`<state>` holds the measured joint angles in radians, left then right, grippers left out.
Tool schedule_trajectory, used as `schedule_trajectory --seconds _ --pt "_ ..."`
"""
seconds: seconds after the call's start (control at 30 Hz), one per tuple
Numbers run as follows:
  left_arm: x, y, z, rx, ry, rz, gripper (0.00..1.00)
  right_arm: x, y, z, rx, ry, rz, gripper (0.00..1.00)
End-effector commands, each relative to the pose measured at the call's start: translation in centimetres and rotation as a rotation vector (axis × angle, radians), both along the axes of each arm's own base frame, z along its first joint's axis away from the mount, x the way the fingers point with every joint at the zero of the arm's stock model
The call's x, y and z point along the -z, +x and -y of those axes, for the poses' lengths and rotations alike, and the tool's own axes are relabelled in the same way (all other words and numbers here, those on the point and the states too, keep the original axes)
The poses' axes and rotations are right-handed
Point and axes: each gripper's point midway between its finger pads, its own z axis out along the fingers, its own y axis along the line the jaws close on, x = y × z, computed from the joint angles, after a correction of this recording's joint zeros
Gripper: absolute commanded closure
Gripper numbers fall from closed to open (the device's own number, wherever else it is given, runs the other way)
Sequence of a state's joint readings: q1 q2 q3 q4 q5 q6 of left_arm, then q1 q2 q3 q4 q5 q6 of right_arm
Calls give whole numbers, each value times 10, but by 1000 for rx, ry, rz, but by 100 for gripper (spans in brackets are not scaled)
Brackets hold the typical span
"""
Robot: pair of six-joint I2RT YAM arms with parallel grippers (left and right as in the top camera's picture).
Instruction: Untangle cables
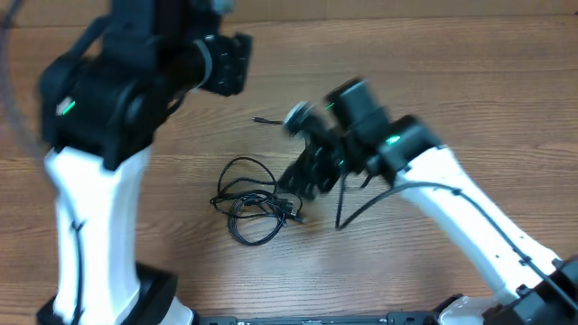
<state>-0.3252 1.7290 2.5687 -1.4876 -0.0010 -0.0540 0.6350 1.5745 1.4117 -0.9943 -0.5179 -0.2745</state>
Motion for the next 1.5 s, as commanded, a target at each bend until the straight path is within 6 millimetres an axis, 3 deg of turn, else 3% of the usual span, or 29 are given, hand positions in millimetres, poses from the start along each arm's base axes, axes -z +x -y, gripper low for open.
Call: schedule_trajectory --seconds 0.0,0.13,0.2,0.37,0.47,0.53,0.57,0.63,0.7,0.77,0.83,0.87,0.9,0.97,1.0,1.03,1.07,1.1,1.13,1.2,1.23,1.27,1.37,1.4,1.47 --pt "-44 -25 -46 -182 -44 130 34 14 -33 -21 -333 -32 144 21" --pt "-52 -38 -59 -209 -48 151 32 29 -48 -44 -513 -38 240 20" --pt "-52 -43 -61 -213 -43 149 32 39 -39 -63 -525 -42 305 20" --pt "-46 -49 -63 -213 -33 120 31 73 6 -93 -476 -82 447 21" --pt "-40 -53 -64 -214 -23 92 30 100 27 -105 -451 -76 456 35" --pt "-37 -55 -64 -213 -17 80 30 119 29 -107 -436 -91 418 36" --pt "-36 -55 -65 -208 -8 75 30 132 28 -106 -435 -108 390 40" --pt "-34 -56 -65 -205 0 70 30 145 27 -105 -416 -124 349 95" --pt "-33 -57 -65 -203 5 66 30 148 27 -101 -377 -142 310 96" --pt "-33 -57 -65 -199 10 68 29 124 28 -99 -356 -145 313 96" --pt "-34 -56 -65 -199 10 70 28 61 47 -94 -218 -159 384 96" --pt "-34 -56 -65 -201 12 73 27 42 52 -91 -182 -161 410 96" --pt "-35 -55 -67 -210 16 76 27 -4 61 -82 -103 -163 479 96" --pt "-35 -55 -70 -226 26 82 26 -63 68 -70 -14 -140 568 96" --pt "-35 -54 -72 -234 31 83 26 -104 70 -61 40 -108 629 96" --pt "-35 -54 -73 -239 35 83 26 -162 68 -47 101 -46 716 96" --pt "-35 -55 -73 -240 36 83 26 -190 65 -39 128 -5 756 96" --pt "-35 -55 -74 -241 38 82 26 -235 62 -23 179 70 816 96" --pt "-35 -55 -74 -237 45 82 26 -260 62 -10 232 123 835 96" --pt "-34 -55 -74 -235 48 79 26 -270 65 5 259 177 798 96" --pt "-33 -56 -74 -235 49 77 26 -256 69 12 248 167 740 96" --pt "-33 -56 -74 -236 51 74 25 -224 78 19 238 120 650 96" --pt "-30 -58 -79 -254 69 65 25 -159 108 43 328 14 499 96" --pt "-30 -58 -79 -254 69 64 25 -148 116 52 363 0 475 96" --pt "-31 -57 -78 -251 65 67 25 -156 119 60 398 11 475 96"
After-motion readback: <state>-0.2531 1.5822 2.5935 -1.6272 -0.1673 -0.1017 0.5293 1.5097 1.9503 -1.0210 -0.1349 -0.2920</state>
